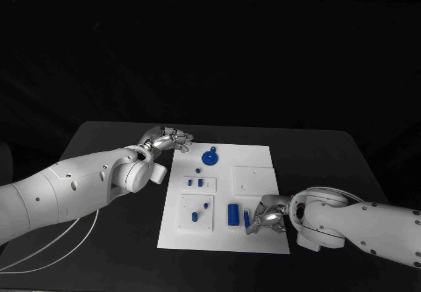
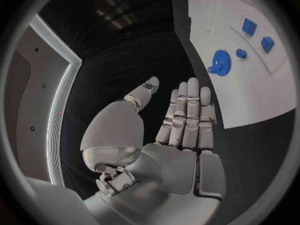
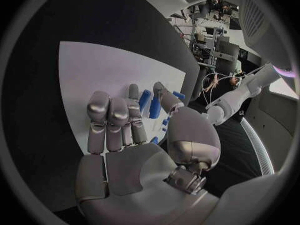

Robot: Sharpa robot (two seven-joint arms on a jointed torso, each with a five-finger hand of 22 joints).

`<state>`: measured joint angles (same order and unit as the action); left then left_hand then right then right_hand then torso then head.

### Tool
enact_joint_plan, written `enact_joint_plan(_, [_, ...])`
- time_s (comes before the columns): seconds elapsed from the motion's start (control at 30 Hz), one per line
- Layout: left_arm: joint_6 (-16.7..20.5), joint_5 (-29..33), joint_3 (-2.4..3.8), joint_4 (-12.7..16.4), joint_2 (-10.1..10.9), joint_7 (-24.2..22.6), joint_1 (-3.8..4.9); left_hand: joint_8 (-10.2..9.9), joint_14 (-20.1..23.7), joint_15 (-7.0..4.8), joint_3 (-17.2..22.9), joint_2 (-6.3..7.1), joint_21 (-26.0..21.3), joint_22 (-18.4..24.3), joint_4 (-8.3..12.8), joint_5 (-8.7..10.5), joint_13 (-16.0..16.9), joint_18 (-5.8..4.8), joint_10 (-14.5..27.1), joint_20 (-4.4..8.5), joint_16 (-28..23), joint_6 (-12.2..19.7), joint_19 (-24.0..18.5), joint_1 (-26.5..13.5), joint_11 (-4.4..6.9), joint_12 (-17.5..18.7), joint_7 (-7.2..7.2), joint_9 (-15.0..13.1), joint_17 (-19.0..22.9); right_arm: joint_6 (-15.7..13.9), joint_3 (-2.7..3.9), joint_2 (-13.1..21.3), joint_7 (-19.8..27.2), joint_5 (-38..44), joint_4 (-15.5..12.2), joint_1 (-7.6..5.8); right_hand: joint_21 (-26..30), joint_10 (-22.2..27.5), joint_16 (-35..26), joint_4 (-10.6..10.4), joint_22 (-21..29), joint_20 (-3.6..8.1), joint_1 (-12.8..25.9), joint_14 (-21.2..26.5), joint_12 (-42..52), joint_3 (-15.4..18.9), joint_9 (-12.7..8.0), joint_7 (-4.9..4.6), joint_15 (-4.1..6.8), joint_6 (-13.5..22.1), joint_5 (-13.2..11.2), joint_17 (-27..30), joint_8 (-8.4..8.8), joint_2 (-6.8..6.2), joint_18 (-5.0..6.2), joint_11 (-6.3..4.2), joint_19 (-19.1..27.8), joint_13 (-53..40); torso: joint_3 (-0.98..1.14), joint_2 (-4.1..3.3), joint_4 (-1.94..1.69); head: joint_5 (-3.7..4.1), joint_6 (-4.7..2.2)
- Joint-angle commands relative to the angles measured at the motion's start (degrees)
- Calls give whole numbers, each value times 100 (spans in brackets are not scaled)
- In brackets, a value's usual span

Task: Assemble the parts on the task board

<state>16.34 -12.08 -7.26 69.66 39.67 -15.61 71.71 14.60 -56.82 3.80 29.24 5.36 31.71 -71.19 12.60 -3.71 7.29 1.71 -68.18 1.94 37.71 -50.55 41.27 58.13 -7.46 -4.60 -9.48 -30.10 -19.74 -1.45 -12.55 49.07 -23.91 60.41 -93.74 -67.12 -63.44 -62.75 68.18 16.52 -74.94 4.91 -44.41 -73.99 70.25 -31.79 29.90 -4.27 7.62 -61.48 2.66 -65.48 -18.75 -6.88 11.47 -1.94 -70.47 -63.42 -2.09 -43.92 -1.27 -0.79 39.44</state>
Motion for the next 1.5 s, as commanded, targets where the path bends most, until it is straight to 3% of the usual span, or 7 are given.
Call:
enact_joint_plan(0.03, [-37, 24, 4, 12, -10, -67, 3, 33, -52, -1, 9, -52, -19, -9, -33, -7, -7, 14, 34, -3, -36, 21, 42, 15, 17, 2, 18, 7, -8, 99, -1, -3, 2, 96, 29, 8, 18, 12, -21, 2, -51, 0, -29, 22, -26, 50, 3, -10, 14, 2, 15, -8, 13, 61, 353, 6, 38, -13, -2, -1, 0, 7, 5])
enact_joint_plan(0.1, [-28, 24, 4, 10, -10, -73, 3, 33, -53, -1, 9, -52, -19, -9, -34, -7, -7, 14, 34, -3, -36, 20, 42, 14, 17, 2, 18, 7, -9, 109, -1, -8, -13, 86, 56, 8, 23, -2, -23, -35, -48, -5, 28, 18, -25, 95, 0, -9, 15, -5, 16, -9, 12, 169, 353, 5, 35, -23, -4, -1, -2, 12, -1])
enact_joint_plan(0.17, [-26, 24, 4, 6, -11, -78, 3, 34, -53, -1, 9, -53, -19, -10, -35, -7, -7, 14, 34, -3, -36, 20, 43, 14, 17, 2, 18, 8, -10, 99, -1, -13, -18, 83, 65, 8, 34, -7, -28, -145, -40, -14, 179, 15, -33, 131, -5, -8, 14, -8, 16, -7, 16, 368, 353, 5, 34, -25, -6, 0, -4, 13, -1])
enact_joint_plan(0.43, [-31, 24, 3, -5, -26, -73, 2, 35, -55, -1, 9, -53, -21, -12, -36, -8, -7, 14, 32, -3, -37, 20, 44, 14, 18, 1, 18, 8, -13, -28, -1, -36, -38, 82, 122, 8, 41, -49, -32, -184, -40, -4, 204, 4, -22, 49, -15, 2, 24, -26, 16, -11, 16, 644, 353, -6, 34, -62, -6, 1, -4, 14, 8])
enact_joint_plan(0.53, [-24, 25, 3, -8, -26, -77, 2, 35, -56, -1, 9, -53, -21, -12, -36, -8, -7, 14, 32, -3, -38, 21, 44, 13, 18, 0, 18, 9, -14, -77, -1, -44, -33, 82, 131, 8, 46, -84, -39, -238, -39, 2, 111, -4, -13, -179, -24, 8, 30, -41, 17, -10, 17, 763, 353, -11, 30, -90, -7, 2, -5, 17, 10])
enact_joint_plan(0.7, [-29, 25, 2, -8, -22, -74, 2, 36, -57, -1, 6, -52, -23, -14, -40, -6, -7, 13, 32, -4, -40, 21, 45, 8, 18, 0, 17, 10, -18, -131, -1, -50, -34, 82, 125, 8, 34, -107, -43, -341, -49, -13, 109, -18, -18, -467, -38, 2, 23, -54, 15, -15, 22, 690, 353, -5, 12, -116, -2, -1, -5, 19, 14])
enact_joint_plan(1.5, [-31, 26, -1, 2, -41, -60, 3, 38, -58, -2, 5, -50, -28, -18, -43, -6, -8, 14, 32, -3, -45, 23, 47, 6, 19, -1, 17, 12, -26, 8, -3, -209, -472, 78, 255, 23, 17, -116, -45, -283, -60, -19, 115, -30, -27, -571, -43, -1, 18, -53, 15, -21, 21, 565, 353, -2, -3, -138, -3, 1, -8, -12, 56])
